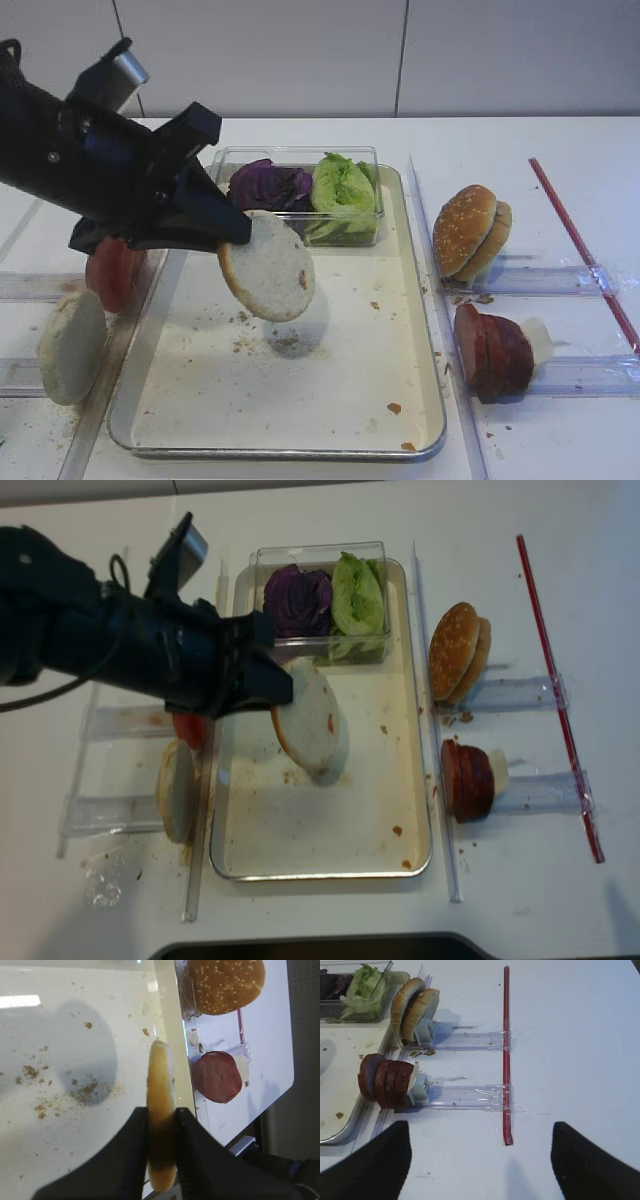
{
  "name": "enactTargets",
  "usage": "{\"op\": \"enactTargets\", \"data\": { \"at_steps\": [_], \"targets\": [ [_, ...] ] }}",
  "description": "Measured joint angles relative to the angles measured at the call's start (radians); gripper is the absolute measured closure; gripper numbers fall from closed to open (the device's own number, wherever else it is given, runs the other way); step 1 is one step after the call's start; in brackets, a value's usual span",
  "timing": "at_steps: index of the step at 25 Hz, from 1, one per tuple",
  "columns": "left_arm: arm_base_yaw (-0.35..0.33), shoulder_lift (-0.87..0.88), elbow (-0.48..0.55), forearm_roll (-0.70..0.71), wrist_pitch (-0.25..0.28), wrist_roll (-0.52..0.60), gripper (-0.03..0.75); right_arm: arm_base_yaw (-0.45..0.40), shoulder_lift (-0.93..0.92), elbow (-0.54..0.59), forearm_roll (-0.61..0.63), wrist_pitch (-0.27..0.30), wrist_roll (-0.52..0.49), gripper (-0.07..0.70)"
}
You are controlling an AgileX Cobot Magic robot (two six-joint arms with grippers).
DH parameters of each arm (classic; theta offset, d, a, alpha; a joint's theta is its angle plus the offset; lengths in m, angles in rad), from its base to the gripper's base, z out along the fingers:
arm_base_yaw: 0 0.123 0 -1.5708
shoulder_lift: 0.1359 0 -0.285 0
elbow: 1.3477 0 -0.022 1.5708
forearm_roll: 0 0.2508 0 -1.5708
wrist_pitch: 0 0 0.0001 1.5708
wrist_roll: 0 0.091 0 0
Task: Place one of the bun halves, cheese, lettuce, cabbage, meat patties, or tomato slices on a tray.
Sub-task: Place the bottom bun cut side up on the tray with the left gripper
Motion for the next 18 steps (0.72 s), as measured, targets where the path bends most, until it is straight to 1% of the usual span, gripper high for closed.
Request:
{"op": "enactTargets", "data": {
  "at_steps": [5,10,12,14,18],
  "targets": [
    [0.0,0.095,0.0,-0.036,0.002,0.022,0.61,0.0,0.0,0.0,-0.001,0.0,0.0,0.059],
    [0.0,0.134,0.0,-0.073,-0.006,0.063,0.61,0.0,0.0,0.0,-0.001,0.0,0.0,0.059],
    [0.0,0.16,0.0,-0.08,-0.022,0.074,0.61,0.0,0.0,0.0,-0.001,0.0,0.0,0.059],
    [0.0,0.167,0.0,-0.083,-0.025,0.076,0.61,0.0,0.0,0.0,-0.001,0.0,0.0,0.059],
    [0.0,0.194,0.012,-0.105,-0.055,0.084,0.61,0.0,0.0,0.0,-0.001,0.0,0.0,0.059]
  ]
}}
